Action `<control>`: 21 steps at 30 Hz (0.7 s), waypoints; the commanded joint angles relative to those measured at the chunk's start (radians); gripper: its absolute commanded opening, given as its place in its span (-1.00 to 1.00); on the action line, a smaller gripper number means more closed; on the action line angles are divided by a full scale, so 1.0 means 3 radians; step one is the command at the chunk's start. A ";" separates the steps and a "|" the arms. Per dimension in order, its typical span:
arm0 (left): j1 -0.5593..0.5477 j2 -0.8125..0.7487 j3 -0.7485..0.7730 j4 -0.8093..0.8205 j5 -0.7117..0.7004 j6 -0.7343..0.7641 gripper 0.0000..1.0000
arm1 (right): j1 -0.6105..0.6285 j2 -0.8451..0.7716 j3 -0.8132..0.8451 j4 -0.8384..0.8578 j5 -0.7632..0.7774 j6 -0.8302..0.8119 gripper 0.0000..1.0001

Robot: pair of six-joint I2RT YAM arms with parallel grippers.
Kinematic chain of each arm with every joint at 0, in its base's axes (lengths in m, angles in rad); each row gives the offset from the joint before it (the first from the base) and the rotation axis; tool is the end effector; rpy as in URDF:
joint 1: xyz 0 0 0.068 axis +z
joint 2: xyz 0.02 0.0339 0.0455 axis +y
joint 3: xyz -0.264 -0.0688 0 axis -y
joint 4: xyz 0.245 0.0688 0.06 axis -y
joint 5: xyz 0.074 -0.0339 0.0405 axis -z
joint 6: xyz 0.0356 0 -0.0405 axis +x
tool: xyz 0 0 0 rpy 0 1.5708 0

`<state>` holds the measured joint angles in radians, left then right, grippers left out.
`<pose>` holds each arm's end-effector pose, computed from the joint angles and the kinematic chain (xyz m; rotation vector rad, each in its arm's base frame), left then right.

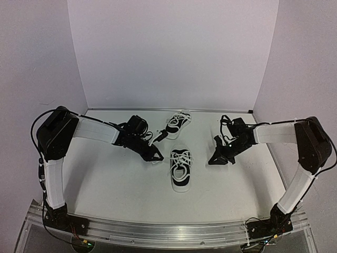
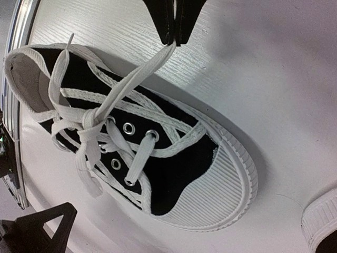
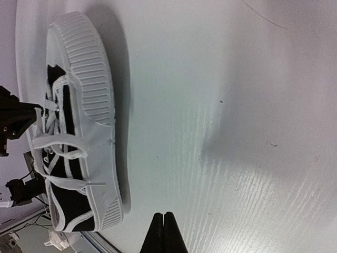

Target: Tie the shoes

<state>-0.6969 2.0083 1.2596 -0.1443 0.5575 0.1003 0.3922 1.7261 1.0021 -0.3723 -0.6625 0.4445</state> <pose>0.3081 -0.2824 0.1486 1.2006 2.2022 -0.9412 0.2973 0.1467 0.1662 -0.1572 2.7630 1.1376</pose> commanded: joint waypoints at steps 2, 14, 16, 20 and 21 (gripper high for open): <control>-0.0059 -0.0095 0.0337 -0.0189 0.0128 0.0188 -0.98 | 0.0090 0.0122 0.0410 0.0007 -0.0437 -0.0177 -1.00; -0.0003 -0.0298 0.0180 -0.0118 0.0066 0.0178 -0.14 | 0.0098 0.0191 0.0578 -0.0027 -0.0718 -0.0300 -0.16; 0.0014 -0.0325 0.0140 -0.0114 0.0078 0.0177 -0.13 | 0.0099 0.0223 0.0601 -0.0035 -0.0666 -0.0280 -0.16; 0.0054 -0.0355 0.0059 0.0012 0.0074 0.0101 -0.10 | 0.0117 0.0314 0.0616 -0.0068 -0.0642 -0.0235 -0.19; 0.0066 -0.0339 0.0057 0.0030 0.0086 0.0088 -0.06 | 0.0121 0.0325 0.0609 -0.0065 -0.0636 -0.0229 -0.19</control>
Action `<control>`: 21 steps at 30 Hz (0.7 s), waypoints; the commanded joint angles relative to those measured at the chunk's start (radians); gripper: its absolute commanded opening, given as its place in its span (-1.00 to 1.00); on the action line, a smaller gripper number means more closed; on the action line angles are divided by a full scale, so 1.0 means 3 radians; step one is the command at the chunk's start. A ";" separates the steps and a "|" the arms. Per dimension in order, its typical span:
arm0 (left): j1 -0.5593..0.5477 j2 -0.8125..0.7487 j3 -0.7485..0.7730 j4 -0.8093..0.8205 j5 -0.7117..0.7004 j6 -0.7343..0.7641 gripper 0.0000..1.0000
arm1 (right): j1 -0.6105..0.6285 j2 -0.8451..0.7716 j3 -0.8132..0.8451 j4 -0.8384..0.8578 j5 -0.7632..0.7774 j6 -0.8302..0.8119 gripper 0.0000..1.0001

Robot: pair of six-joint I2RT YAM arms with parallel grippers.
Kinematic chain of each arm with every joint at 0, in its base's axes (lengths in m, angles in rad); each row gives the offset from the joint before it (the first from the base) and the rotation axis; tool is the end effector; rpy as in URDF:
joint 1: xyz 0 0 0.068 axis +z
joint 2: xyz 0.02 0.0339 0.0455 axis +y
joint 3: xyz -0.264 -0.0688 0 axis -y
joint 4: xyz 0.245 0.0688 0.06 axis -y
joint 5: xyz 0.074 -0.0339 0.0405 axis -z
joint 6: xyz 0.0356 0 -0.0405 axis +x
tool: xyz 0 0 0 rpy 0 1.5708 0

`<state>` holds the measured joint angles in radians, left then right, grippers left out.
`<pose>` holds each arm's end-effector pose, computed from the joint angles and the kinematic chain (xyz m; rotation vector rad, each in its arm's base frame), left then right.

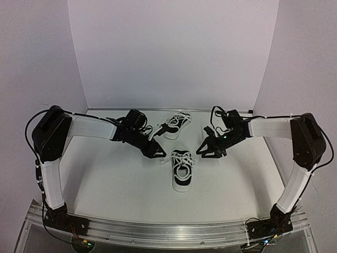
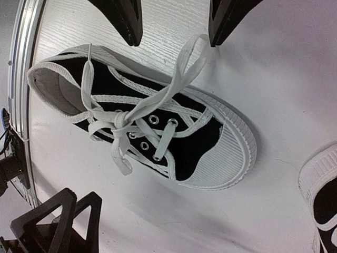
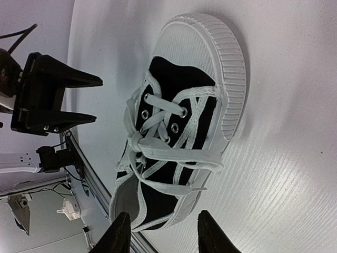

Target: Tie the shoes

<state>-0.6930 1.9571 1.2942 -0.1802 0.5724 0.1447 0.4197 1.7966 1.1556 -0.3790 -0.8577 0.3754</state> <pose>0.3097 -0.2823 0.1770 1.2380 2.1108 -0.9396 0.3199 0.1722 0.1895 -0.3977 2.6203 1.3956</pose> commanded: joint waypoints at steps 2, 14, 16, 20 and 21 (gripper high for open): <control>0.0062 -0.0097 -0.0007 0.0078 0.0114 -0.0008 0.03 | 0.0033 0.0147 0.0114 -0.0041 0.0018 0.0013 -0.18; -0.0090 -0.0134 0.0071 -0.0389 0.0168 0.0647 0.05 | 0.0061 0.0208 0.0174 -0.0051 -0.0169 -0.0051 -0.22; -0.0166 -0.0196 0.0073 -0.0514 0.0160 0.0729 0.04 | 0.0090 0.0144 0.0141 -0.0053 -0.0228 -0.0081 -0.22; -0.0376 -0.0230 0.0124 -0.0598 0.0169 0.0712 0.08 | 0.0208 0.0167 0.0165 -0.0048 -0.0221 -0.0069 -0.21; -0.0420 -0.0204 0.0158 -0.0605 0.0166 0.0676 0.09 | 0.0231 0.0183 0.0190 -0.0047 -0.0190 -0.0055 -0.20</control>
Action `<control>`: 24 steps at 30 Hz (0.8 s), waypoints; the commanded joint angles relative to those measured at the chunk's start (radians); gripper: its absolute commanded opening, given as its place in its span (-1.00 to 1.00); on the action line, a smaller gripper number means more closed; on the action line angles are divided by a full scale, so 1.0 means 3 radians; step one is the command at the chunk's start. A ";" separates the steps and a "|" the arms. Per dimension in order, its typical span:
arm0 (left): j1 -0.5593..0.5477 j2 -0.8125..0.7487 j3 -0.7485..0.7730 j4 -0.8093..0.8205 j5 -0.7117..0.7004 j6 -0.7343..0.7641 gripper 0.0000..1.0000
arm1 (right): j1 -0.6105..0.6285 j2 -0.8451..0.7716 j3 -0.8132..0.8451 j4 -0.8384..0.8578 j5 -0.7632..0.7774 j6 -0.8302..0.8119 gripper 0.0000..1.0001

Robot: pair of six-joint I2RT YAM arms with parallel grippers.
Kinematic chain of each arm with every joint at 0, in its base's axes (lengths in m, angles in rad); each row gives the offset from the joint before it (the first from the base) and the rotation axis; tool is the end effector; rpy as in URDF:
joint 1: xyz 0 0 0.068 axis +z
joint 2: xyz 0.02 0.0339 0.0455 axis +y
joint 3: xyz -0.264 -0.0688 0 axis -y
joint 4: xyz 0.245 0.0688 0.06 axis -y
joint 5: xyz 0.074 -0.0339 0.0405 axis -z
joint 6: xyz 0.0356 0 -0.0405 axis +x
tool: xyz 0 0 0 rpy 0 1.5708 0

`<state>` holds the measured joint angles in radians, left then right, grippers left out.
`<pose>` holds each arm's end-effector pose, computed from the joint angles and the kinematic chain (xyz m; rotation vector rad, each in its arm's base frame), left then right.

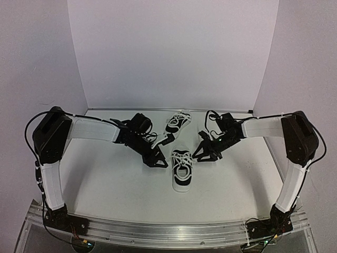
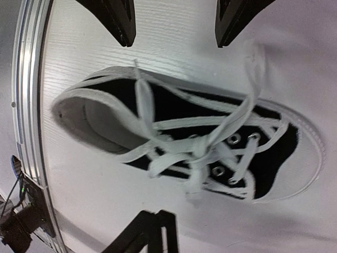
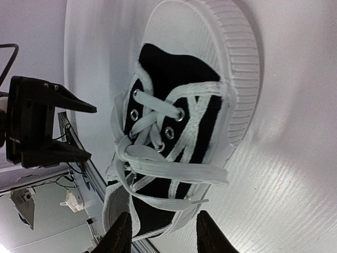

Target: Tie the shoes

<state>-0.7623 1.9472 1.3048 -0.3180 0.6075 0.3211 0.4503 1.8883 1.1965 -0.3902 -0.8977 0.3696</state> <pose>0.2813 -0.2967 0.1757 1.5129 2.0315 -0.9447 0.3251 0.1881 0.1693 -0.4316 2.6763 1.4564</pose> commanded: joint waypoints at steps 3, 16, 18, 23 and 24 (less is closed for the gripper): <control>-0.0249 -0.0096 0.0193 -0.0078 0.0036 -0.0091 0.10 | 0.0178 -0.0079 0.0138 -0.0006 0.0034 0.0008 -0.22; -0.0274 0.0167 0.0436 -0.0158 -0.0083 -0.0196 0.03 | 0.0215 0.0009 0.0191 -0.0010 0.0160 0.0058 -0.24; -0.0282 0.0206 0.0457 -0.0206 -0.0069 -0.0179 0.05 | 0.0222 0.0020 0.0205 -0.0009 0.0179 0.0072 -0.25; -0.0286 0.0301 0.0533 -0.0344 -0.0100 -0.0136 -0.18 | 0.0265 0.0075 0.0246 -0.0011 0.0211 0.0090 -0.25; -0.0288 0.0304 0.0538 -0.0353 -0.0112 -0.0129 -0.27 | 0.0273 0.0087 0.0254 -0.0011 0.0223 0.0094 -0.25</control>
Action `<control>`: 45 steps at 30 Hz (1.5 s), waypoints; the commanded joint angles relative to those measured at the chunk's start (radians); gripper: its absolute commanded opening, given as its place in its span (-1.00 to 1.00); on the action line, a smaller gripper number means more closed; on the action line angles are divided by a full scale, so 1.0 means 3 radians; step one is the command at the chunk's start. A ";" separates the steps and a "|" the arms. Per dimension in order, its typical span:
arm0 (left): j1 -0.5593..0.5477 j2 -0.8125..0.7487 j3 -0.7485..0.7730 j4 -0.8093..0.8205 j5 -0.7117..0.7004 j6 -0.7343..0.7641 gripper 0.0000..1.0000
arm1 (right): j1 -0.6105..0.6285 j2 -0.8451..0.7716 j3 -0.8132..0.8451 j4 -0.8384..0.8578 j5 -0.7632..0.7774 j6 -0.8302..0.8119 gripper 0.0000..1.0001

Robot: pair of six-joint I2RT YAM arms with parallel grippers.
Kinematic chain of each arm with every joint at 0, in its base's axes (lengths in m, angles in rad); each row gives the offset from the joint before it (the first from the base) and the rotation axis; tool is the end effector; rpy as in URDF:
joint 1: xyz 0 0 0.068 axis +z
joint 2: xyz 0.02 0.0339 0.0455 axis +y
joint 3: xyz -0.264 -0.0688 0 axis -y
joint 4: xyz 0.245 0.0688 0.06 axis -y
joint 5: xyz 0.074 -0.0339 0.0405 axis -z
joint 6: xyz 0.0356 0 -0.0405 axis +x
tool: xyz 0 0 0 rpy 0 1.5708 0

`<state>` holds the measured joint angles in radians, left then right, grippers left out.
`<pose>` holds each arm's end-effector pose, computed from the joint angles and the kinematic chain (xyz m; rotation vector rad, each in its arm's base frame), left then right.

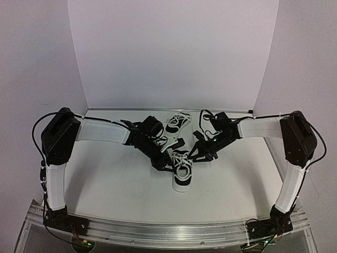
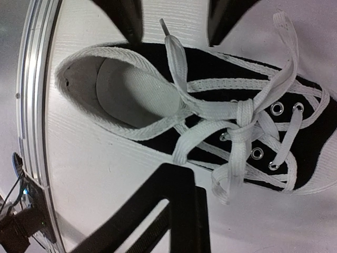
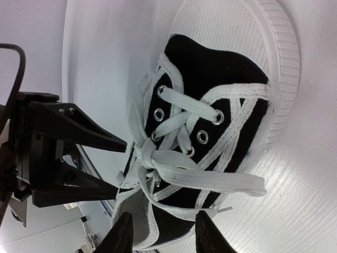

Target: Tie the shoes

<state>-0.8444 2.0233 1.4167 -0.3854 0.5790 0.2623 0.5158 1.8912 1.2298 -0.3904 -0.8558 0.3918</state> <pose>0.2695 -0.3327 0.1737 1.5570 2.0833 -0.9606 0.3187 0.2116 0.1764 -0.4944 2.6789 1.4233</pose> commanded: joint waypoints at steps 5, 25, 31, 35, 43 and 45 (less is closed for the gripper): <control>-0.0023 -0.0059 0.0183 -0.0125 0.0006 0.0110 -0.80 | 0.0071 0.0110 0.0145 -0.0013 0.0147 0.0051 -0.27; -0.0245 -0.0231 0.0693 -0.0276 0.0079 0.0083 -1.00 | 0.0043 0.0067 0.0150 -0.0002 0.0269 0.0201 -0.39; -0.0416 -0.0046 0.0970 -0.0352 0.0101 0.0098 -1.00 | -0.0004 0.0011 0.0078 -0.0002 0.0265 0.0207 -0.39; -0.0526 0.0064 0.1144 -0.0444 0.0107 0.0158 -1.00 | -0.0054 -0.0033 0.0039 -0.0009 0.0266 0.0203 -0.40; -0.0696 0.0184 0.1267 -0.0578 0.0089 0.0297 -0.90 | -0.0113 -0.0047 0.0032 -0.0010 0.0257 0.0190 -0.39; -0.0691 0.0161 0.1262 -0.0623 0.0033 0.0316 -0.70 | -0.0118 -0.0028 0.0042 -0.0010 0.0269 0.0192 -0.37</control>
<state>-1.0448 2.0716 1.7466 -0.5408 0.5983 0.3195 0.4846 1.9182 1.2411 -0.3904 -0.7895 0.4503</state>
